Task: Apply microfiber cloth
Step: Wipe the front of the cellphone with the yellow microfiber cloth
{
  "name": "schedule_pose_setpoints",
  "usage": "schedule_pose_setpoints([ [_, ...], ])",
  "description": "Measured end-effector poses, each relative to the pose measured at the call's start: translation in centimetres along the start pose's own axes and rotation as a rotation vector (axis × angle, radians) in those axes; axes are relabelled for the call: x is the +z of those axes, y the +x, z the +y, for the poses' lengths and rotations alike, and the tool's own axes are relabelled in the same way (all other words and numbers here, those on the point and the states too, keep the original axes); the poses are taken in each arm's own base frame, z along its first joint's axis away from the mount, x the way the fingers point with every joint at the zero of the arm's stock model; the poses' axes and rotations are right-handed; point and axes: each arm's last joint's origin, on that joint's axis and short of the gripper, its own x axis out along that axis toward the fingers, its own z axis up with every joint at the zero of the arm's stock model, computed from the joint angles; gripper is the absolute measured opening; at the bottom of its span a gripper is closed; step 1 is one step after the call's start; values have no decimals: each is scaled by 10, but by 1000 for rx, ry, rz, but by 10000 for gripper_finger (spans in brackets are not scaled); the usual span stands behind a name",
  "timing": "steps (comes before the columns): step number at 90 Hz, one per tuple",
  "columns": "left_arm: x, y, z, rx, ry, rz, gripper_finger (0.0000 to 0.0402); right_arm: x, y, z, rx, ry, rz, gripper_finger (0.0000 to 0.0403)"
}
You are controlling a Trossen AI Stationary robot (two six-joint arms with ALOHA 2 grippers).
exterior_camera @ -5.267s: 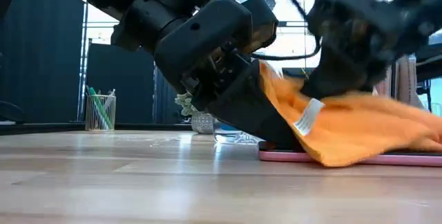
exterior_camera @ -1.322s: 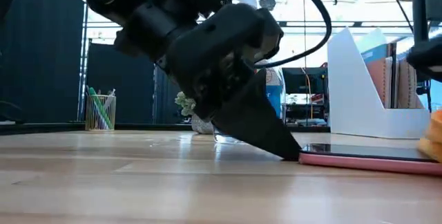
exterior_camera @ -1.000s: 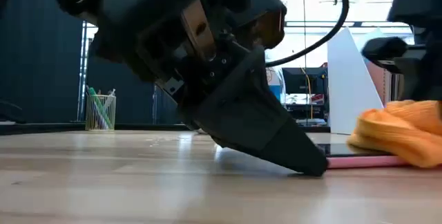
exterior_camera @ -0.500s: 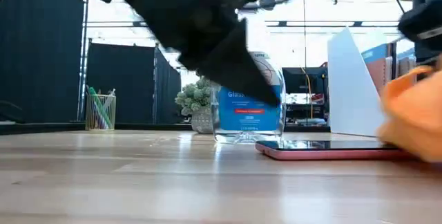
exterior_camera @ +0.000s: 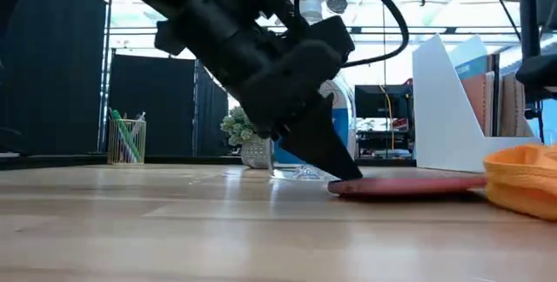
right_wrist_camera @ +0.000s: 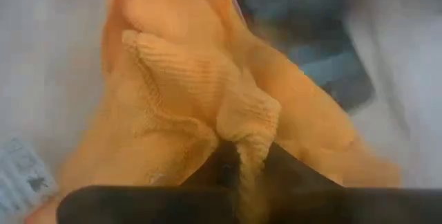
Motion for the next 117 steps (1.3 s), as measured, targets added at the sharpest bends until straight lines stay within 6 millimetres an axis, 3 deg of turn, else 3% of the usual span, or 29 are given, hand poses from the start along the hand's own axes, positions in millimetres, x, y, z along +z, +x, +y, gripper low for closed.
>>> schedule_pose_setpoints([
  [23,2,-5,-36,-116,8,-113,15,8,10,-20,-156,-80,-10,4],
  [45,10,-7,-42,-143,1,-207,15,35,20,-22,-91,-157,-109,4],
  [60,20,-22,-36,-104,64,-210,15,46,-14,-24,-64,-158,-81,4],
  [72,31,-28,-19,-37,120,-221,15,62,-42,-17,42,-65,-211,4],
  [83,29,-22,4,14,125,-168,15,74,-51,-5,159,46,-347,4],
  [97,21,-4,17,-48,109,-132,15,85,-29,4,182,103,-413,4],
  [117,5,19,18,-60,104,-110,15,89,21,-7,47,91,-309,4],
])
